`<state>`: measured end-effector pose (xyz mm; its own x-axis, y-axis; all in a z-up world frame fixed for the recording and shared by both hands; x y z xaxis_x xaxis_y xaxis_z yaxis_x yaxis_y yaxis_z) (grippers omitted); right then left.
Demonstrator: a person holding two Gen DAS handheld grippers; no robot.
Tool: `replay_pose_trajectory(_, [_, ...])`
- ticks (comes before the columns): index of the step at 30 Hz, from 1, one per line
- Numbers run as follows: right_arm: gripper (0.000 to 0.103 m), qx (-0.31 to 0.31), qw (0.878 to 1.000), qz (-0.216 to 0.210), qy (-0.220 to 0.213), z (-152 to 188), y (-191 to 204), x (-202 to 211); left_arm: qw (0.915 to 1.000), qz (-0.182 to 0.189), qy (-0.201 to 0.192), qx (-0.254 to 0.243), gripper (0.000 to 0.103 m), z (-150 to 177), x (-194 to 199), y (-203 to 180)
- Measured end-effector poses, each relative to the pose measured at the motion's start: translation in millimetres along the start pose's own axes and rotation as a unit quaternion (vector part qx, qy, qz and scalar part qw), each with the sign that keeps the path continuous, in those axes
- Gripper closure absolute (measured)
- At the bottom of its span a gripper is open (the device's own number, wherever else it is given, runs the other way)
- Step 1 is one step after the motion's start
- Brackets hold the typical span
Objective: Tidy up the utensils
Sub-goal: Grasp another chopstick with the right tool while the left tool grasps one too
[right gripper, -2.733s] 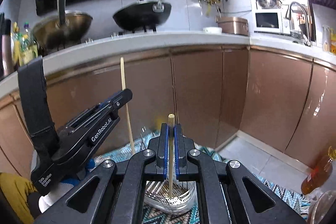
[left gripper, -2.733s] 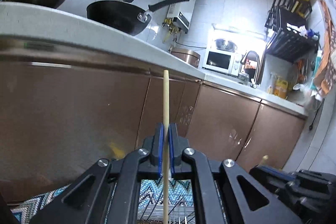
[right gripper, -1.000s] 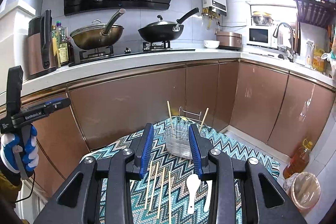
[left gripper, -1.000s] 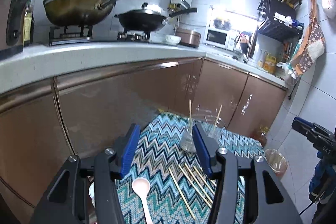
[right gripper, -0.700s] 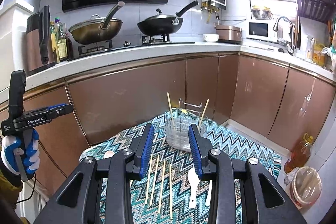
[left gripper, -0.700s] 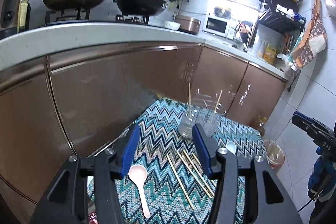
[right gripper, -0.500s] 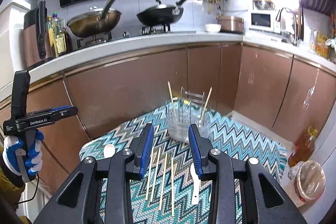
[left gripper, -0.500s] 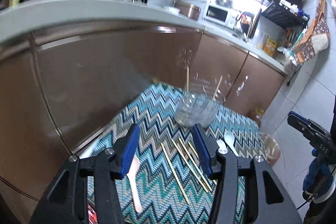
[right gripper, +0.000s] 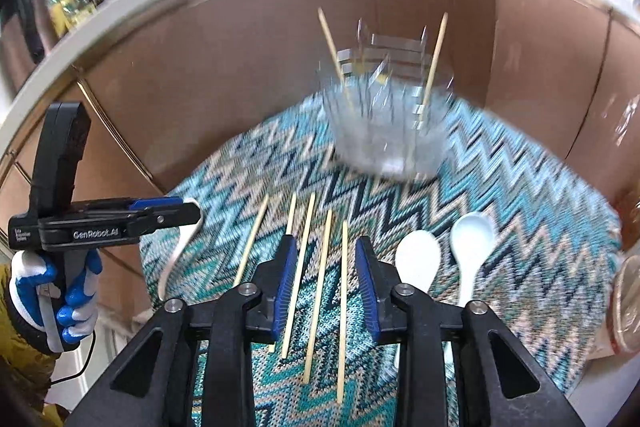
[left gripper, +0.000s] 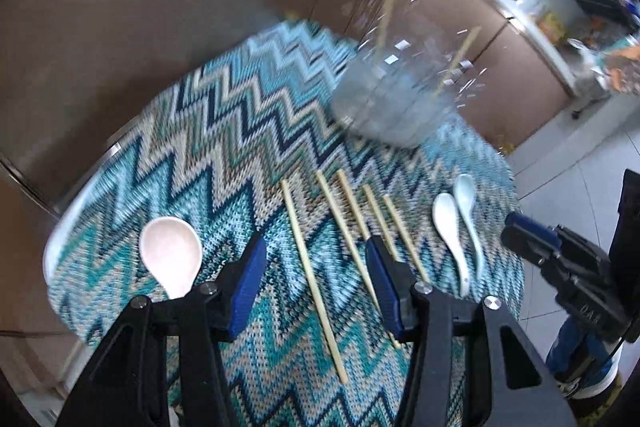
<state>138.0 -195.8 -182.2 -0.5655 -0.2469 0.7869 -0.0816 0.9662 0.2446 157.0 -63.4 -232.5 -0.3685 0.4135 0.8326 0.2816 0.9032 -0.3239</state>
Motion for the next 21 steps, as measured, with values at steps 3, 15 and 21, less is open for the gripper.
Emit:
replay_pose_trajectory(3, [0.080,-0.005,0.999,-0.008,0.045,1,-4,-38,0.9993,-0.003,0.032,0.018,0.057,0,-25,11])
replay_pose_trajectory(15, [0.086,0.018,0.989,0.013,0.149,4,-18,-133,0.9950,-0.014,0.096,0.023,0.073,-10,-80,23])
replay_pose_trajectory(21, [0.091,0.035,0.985,0.028,0.169,3,-20,-148,0.9934,-0.029,0.111,0.010,0.082,-14,-91,20])
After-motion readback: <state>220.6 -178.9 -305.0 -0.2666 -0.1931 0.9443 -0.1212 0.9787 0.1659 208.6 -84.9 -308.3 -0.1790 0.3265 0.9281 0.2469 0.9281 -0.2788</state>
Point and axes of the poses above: each gripper's, at about its wrist camera, not at the fingertips, and x roughly against the way its jaws point, y to its left, z to its underside, the point moved 10 cm from there along -x, roughly the way its jaws point, and after that the axes turned 4 degrees about -x, right-handed, at the moved point
